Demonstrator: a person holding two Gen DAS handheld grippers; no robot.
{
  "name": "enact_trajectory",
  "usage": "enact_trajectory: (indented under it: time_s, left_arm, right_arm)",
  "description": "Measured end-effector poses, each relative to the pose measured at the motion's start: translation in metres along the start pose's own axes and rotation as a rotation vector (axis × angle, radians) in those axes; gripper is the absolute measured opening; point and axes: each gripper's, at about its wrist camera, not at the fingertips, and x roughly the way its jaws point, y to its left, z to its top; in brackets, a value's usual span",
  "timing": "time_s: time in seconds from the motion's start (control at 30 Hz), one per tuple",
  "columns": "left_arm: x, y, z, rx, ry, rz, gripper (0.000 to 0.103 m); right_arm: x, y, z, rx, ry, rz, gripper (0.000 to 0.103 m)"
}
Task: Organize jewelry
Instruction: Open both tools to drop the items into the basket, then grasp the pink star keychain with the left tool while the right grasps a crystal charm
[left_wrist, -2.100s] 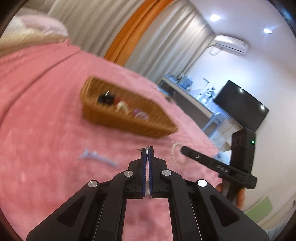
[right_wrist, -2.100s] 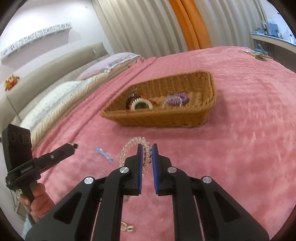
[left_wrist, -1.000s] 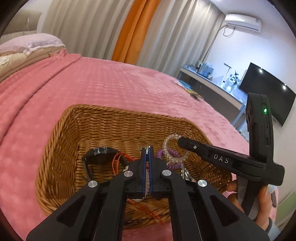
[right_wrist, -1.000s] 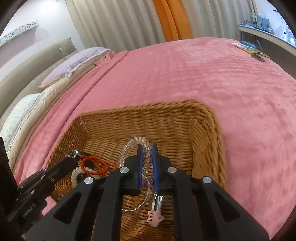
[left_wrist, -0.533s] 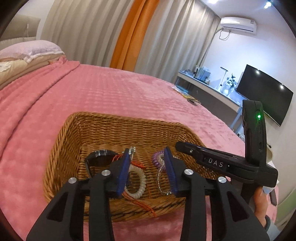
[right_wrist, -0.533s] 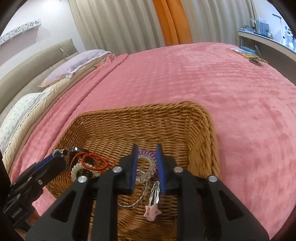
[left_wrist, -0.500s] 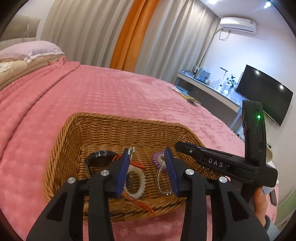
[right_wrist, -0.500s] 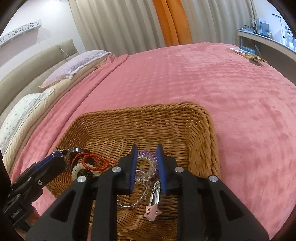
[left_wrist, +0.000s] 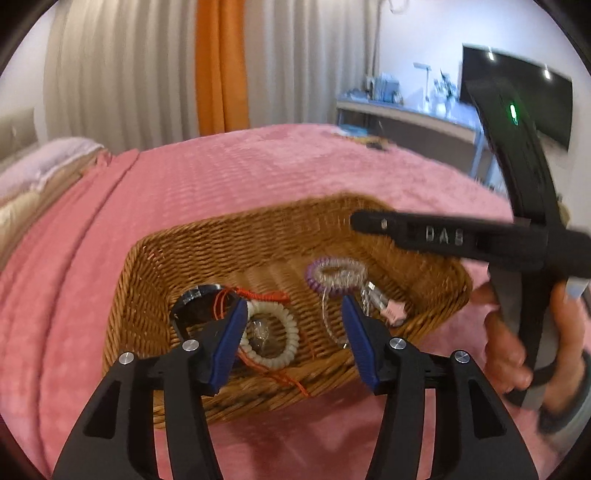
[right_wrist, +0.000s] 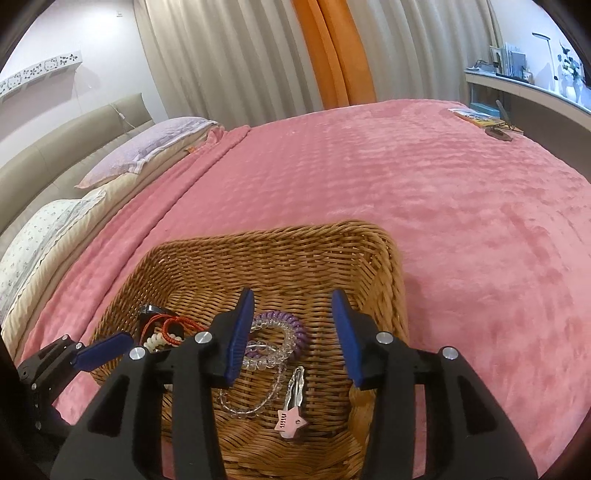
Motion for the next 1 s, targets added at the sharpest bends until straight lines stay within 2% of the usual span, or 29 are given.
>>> enact_trajectory:
  time_s: [0.07,0.17,0.4,0.53,0.7,0.8,0.93,1.0]
  left_arm:
    - [0.001,-0.004,-0.001,0.037,0.019,0.014,0.052]
    - [-0.004,-0.004,-0.001,0.035,0.007,0.010,0.054]
    - [-0.022,0.009,-0.003,-0.082,-0.044,-0.024,0.054]
    - [-0.052,0.007,-0.019,-0.140,-0.069,-0.070,0.054]
    - [-0.087,0.002,-0.051,-0.235,-0.031,-0.114,0.054]
    - [-0.104,-0.001,-0.078,-0.305,0.005,-0.173,0.053]
    - [-0.121,-0.001,-0.108,-0.364,0.035,-0.161,0.053]
    - [-0.126,0.001,-0.118,-0.389,0.040,-0.161,0.053]
  right_arm:
    - [0.000,-0.002,-0.001,0.006,0.002,0.001,0.041]
    - [-0.001,-0.004,0.000,0.015,-0.002,0.002,0.041]
    - [-0.016,-0.004,-0.008,0.014,-0.024,0.004,0.041]
    - [-0.039,-0.003,-0.024,0.024,-0.011,0.010,0.041]
    - [-0.079,0.010,-0.063,0.000,0.050,0.057,0.041]
    - [-0.097,0.031,-0.095,-0.066,0.105,0.087,0.041]
    - [-0.106,0.064,-0.134,-0.156,0.200,0.146,0.040]
    - [-0.106,0.076,-0.147,-0.193,0.223,0.146,0.039]
